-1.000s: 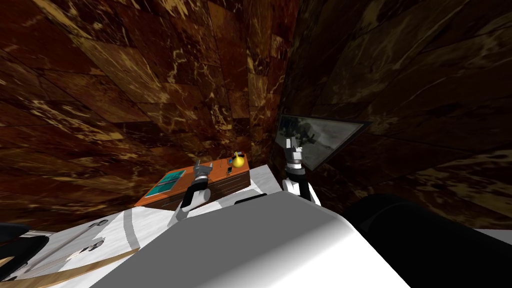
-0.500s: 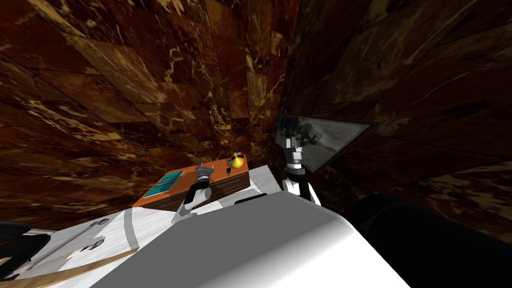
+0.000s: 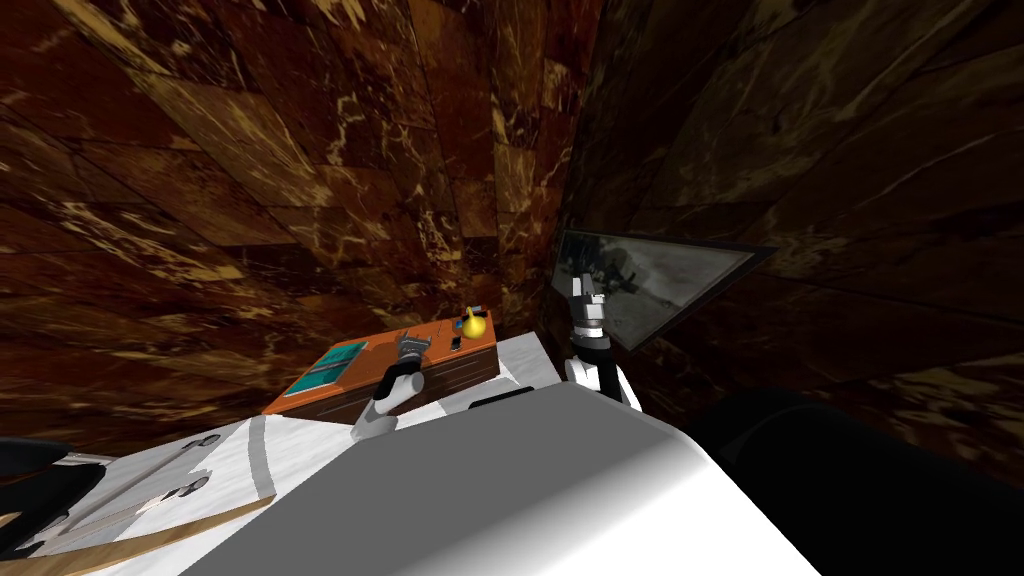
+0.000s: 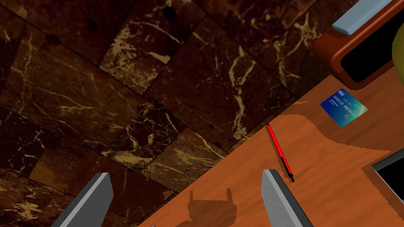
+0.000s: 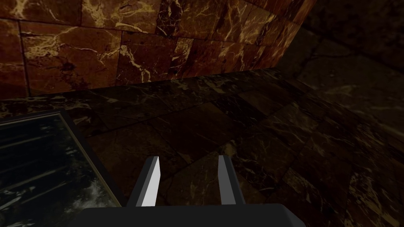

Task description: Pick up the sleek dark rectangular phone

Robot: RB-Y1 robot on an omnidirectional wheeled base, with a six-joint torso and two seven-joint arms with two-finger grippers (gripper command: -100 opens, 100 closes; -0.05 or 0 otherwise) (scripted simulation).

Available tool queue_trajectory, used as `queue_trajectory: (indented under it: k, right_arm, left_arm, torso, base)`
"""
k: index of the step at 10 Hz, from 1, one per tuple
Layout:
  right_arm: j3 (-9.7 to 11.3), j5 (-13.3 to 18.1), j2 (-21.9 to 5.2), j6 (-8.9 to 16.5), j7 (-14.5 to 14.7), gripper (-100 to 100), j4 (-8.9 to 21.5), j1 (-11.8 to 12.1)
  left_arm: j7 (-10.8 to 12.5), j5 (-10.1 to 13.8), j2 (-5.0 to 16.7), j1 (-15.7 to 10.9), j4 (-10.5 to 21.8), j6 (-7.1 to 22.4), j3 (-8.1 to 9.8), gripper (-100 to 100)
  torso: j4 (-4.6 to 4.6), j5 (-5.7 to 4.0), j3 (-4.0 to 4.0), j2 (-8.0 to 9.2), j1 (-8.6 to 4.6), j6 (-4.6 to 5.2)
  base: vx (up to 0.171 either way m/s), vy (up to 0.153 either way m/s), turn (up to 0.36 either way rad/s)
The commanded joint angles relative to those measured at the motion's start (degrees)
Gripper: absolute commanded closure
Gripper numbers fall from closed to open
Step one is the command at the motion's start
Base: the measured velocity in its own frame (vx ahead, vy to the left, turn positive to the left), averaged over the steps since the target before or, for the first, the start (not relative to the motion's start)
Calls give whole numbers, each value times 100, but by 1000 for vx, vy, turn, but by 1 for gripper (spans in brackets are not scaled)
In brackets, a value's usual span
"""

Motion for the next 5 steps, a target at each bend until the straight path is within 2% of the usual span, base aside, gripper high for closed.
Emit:
queue_trajectory:
  k: [1, 2, 3, 4, 5]
  right_arm:
    - [0, 0, 0, 0, 0, 0, 0, 0]
    - [0, 0, 0, 0, 0, 0, 0, 0]
    - [0, 0, 0, 0, 0, 0, 0, 0]
    - [0, 0, 0, 0, 0, 0, 0, 0]
    - [0, 0, 0, 0, 0, 0, 0, 0]
  left_arm:
    - [31, 31, -37, -74, 188, 205, 51, -100]
    - [160, 121, -18, -254, 345, 416, 98, -100]
    - [160, 121, -18, -254, 528, 416, 98, -100]
    - [285, 209, -3, -432, 688, 628, 139, -100]
    - [285, 209, -3, -432, 846, 628, 139, -100]
  torso:
    - [0, 0, 0, 0, 0, 0]
    - [0, 0, 1, 4, 3, -1]
    - [1, 0, 2, 4, 2, 0]
    - [1, 0, 4, 8, 3, -2]
    - [1, 0, 2, 3, 0, 0]
  base:
    - [42, -24, 17]
    - [34, -29, 43]
    - [30, -30, 17]
    - [45, -35, 39]
    - [41, -29, 19]
